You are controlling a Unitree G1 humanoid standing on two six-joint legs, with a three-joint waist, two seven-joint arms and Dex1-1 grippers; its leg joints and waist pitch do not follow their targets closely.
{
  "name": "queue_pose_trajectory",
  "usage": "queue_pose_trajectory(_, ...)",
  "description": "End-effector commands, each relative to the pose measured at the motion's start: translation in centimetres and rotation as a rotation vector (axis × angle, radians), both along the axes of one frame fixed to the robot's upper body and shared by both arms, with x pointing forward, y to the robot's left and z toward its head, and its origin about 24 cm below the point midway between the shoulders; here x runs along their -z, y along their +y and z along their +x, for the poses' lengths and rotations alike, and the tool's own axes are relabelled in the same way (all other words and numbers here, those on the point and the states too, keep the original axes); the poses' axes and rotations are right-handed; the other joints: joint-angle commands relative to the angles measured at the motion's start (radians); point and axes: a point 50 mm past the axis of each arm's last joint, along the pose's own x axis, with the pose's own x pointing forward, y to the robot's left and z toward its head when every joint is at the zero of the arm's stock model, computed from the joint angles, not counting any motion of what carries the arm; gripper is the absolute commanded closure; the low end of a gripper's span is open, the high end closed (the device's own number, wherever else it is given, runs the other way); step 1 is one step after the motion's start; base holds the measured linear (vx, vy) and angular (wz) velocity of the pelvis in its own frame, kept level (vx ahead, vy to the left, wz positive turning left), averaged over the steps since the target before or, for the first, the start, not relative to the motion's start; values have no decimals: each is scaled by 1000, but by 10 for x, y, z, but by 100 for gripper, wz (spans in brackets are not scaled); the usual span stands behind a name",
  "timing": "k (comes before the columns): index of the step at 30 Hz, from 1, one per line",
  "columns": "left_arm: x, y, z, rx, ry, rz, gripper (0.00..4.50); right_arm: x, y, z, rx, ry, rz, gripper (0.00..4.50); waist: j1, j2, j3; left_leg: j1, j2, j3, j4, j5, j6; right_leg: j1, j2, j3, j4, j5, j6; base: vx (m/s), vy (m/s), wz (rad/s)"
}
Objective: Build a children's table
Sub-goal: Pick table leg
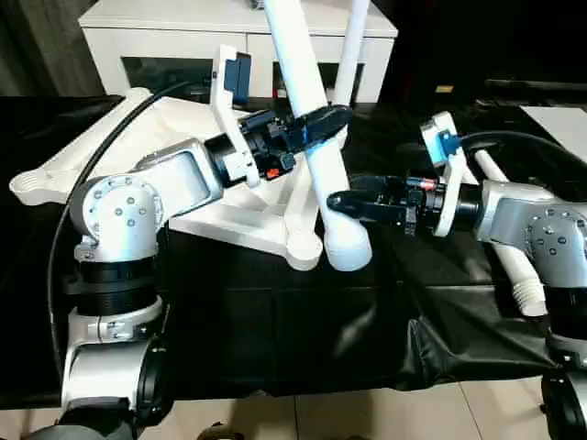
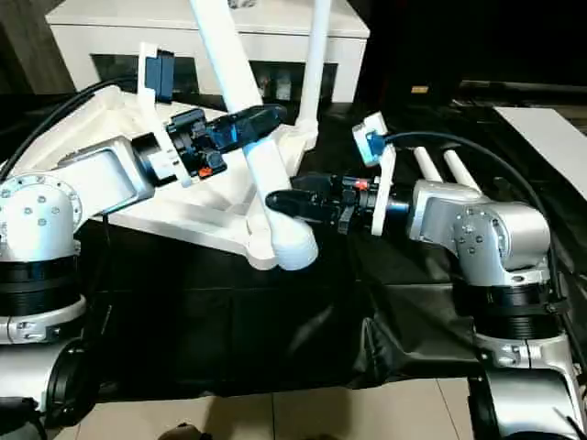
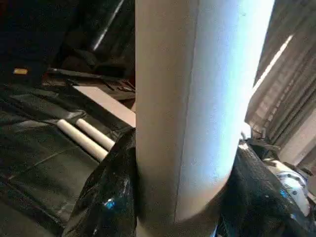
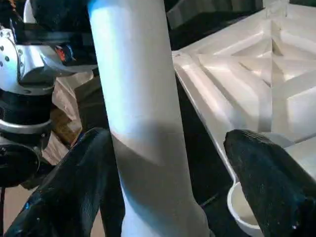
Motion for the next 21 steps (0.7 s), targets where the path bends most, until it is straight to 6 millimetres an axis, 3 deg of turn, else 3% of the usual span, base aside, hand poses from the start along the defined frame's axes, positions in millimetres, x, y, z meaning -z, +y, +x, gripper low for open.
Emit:
queue_pose_trajectory(1,-7,-5,-5,53,-34,-3,265,-3,1,1,-11,3,-13,58,1,-4,-79,11,31,-8,-65,-88,-1,59,-72,47,-66,-190,-189,0,0,0)
queue_pose_trajectory(21,-4,-16,-18,187,-126,85,265,0,13,0,-116,2,-71,58,1,-7,-78,11,33,-8,-66,-92,-10,58,-74,49,-65,-208,-179,0,0,0)
